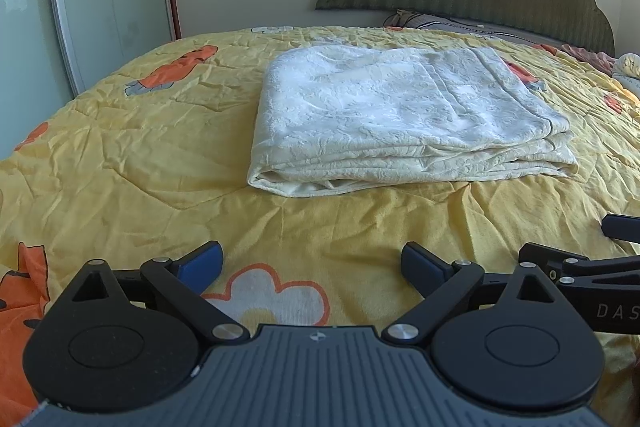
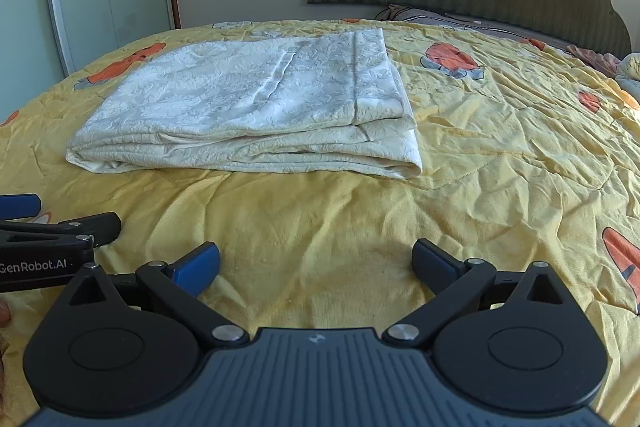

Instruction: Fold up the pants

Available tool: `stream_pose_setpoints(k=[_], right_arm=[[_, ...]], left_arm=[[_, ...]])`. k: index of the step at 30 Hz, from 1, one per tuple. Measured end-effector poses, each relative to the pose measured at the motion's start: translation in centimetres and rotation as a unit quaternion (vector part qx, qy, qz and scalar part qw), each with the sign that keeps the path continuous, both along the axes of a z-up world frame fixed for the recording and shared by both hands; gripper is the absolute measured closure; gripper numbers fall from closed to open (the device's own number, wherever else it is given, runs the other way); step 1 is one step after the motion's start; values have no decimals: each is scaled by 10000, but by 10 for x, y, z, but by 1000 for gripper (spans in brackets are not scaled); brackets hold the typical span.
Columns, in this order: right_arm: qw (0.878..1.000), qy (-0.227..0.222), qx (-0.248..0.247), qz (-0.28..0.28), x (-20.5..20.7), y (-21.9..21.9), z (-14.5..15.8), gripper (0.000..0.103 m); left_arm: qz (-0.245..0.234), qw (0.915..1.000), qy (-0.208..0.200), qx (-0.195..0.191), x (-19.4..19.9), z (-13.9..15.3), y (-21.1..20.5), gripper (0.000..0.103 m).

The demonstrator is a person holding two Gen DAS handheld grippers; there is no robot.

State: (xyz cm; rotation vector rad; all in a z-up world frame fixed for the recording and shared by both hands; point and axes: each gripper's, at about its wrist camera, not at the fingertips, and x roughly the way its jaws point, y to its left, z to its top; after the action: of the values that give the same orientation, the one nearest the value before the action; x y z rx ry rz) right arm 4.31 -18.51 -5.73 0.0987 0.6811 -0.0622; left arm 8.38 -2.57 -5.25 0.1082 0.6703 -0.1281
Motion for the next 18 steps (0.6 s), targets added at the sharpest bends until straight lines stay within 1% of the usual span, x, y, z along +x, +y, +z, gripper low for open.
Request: stream_pose_setpoints(k=[6,13,18], right_arm=[[10000,-3,6,-1,0,0,0,0],[10000,-4,11,-2,0,0,0,0],[10000,-7,22,-1,0,-1,0,0]], left_arm=[[86,9999,4,-142,-1,0,4,5],[114,9999,-14,-40,-1,0,2,4],[125,9999,65,-97,1,-1,4,1]])
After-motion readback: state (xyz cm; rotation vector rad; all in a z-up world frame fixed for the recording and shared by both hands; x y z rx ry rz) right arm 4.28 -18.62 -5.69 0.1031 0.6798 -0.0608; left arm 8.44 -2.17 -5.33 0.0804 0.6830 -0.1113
